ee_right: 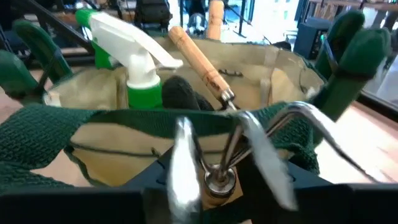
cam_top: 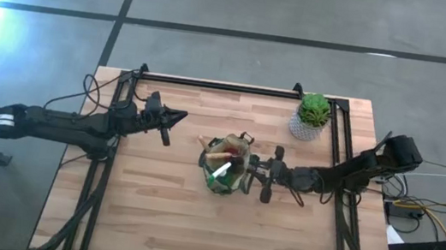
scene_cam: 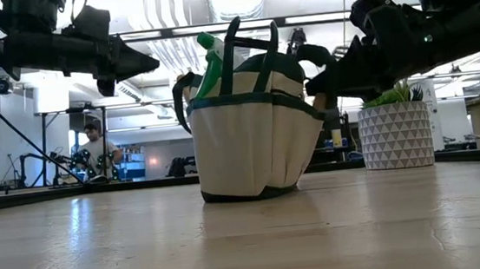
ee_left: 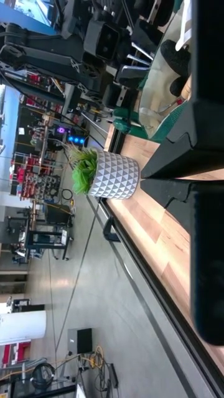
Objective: Pick & Place Garden tools in Gardening bag
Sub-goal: Put the brown hand rake into the light brown gardening bag
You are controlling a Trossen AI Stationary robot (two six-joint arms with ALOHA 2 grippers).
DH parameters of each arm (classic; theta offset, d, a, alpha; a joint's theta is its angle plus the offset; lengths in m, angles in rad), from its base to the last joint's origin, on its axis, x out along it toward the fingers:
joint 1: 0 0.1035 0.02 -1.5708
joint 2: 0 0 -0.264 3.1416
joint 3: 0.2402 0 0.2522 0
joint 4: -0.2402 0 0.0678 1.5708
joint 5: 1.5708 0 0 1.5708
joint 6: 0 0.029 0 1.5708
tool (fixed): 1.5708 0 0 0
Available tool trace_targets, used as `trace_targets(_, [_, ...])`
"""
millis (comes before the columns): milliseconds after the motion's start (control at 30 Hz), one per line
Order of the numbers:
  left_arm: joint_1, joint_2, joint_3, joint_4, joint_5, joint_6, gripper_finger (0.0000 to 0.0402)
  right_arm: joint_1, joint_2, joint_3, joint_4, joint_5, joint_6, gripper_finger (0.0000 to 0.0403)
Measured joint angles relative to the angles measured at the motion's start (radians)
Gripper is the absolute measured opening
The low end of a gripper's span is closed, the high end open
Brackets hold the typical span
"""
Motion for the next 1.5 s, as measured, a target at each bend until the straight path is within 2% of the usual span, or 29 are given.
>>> trace_targets(333, [0.000, 0.000, 0.000, 0.000, 0.000, 0.000, 0.0014, 0.000, -0.091, -0.001, -0.118, -0.048, 0.026, 0.0119])
trace_targets(567, [0.000, 0.000, 0.000, 0.000, 0.000, 0.000, 0.0014, 0.000, -0.162, 0.001, -0.288, -0.054, 0.085, 0.0114])
trace_targets(767, [0.000, 0.000, 0.000, 0.000, 0.000, 0.000, 0.0014, 0.000, -0.212, 0.001, -0.316, -0.053, 0.096, 0.0126])
trace_targets(967, [0.000, 0.000, 0.000, 0.000, 0.000, 0.000, 0.0014, 0.000, -0.282, 0.001, -0.414, -0.053, 0.109, 0.0139])
trace_targets(1167, [0.000, 0.000, 0.000, 0.000, 0.000, 0.000, 0.0014, -0.001, -0.321, 0.001, -0.465, -0.041, 0.154, 0.0164])
trace_targets(1500, [0.000, 0.000, 0.000, 0.000, 0.000, 0.000, 0.0014, -0.001, -0.306, 0.001, -0.477, -0.046, 0.151, 0.0228])
